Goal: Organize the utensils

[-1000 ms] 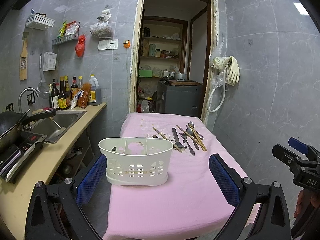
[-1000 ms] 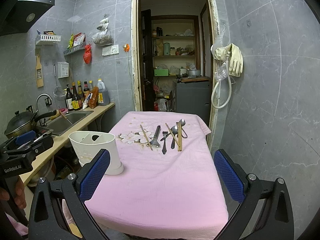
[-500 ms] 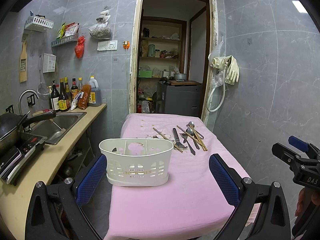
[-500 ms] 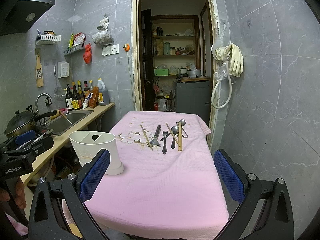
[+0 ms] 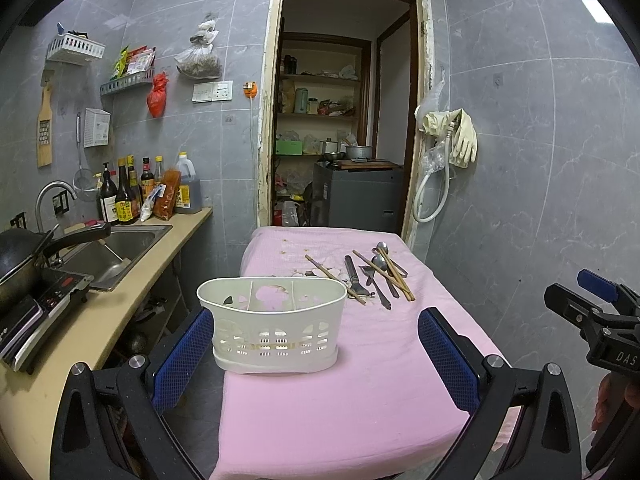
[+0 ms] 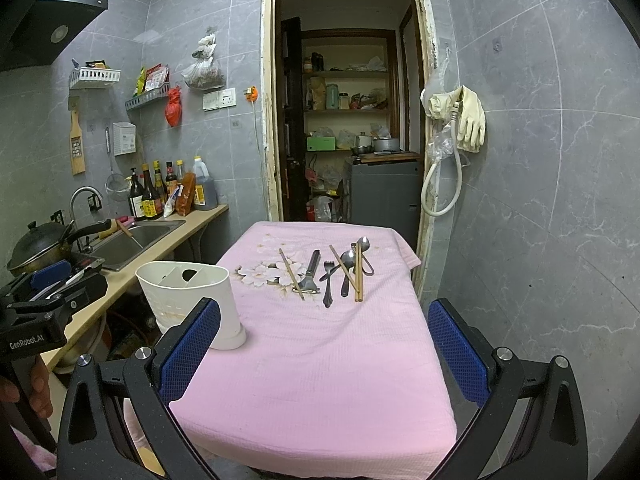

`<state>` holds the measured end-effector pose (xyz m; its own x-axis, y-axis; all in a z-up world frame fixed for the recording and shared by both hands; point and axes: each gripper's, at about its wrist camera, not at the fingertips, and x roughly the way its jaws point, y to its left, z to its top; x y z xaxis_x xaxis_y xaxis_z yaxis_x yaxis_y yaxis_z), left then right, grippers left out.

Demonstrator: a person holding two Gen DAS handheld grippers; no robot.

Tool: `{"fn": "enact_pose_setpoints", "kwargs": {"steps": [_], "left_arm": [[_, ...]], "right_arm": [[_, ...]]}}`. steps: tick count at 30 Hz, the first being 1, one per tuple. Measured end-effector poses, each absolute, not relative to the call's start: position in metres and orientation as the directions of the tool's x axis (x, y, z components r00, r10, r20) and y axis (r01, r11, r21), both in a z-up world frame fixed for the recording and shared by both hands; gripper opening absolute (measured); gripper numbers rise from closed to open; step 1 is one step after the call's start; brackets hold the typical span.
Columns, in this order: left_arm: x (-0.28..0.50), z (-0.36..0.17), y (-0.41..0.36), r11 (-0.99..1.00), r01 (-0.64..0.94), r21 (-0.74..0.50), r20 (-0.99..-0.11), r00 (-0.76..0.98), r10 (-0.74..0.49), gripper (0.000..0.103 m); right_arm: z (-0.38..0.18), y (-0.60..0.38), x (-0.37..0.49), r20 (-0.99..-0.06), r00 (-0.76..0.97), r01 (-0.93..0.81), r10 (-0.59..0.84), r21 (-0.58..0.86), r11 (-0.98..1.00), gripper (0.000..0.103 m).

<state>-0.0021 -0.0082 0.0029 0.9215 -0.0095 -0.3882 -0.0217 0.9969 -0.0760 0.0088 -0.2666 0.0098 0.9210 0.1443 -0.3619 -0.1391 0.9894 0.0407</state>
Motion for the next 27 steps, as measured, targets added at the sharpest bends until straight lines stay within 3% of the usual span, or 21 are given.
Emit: {"fn": "enact_pose_setpoints", "kwargs": {"steps": [27], "left_arm": [[-0.0006,0.0017,-0.0083,0.997,-0.023,-0.068,-0.392,0.92,-0.006,0.103]], "right_arm": [[0.0081,-0.2679,0.0111,-0.367,0.919,-0.141,0.147,0.043,0.989,0.102]]}}
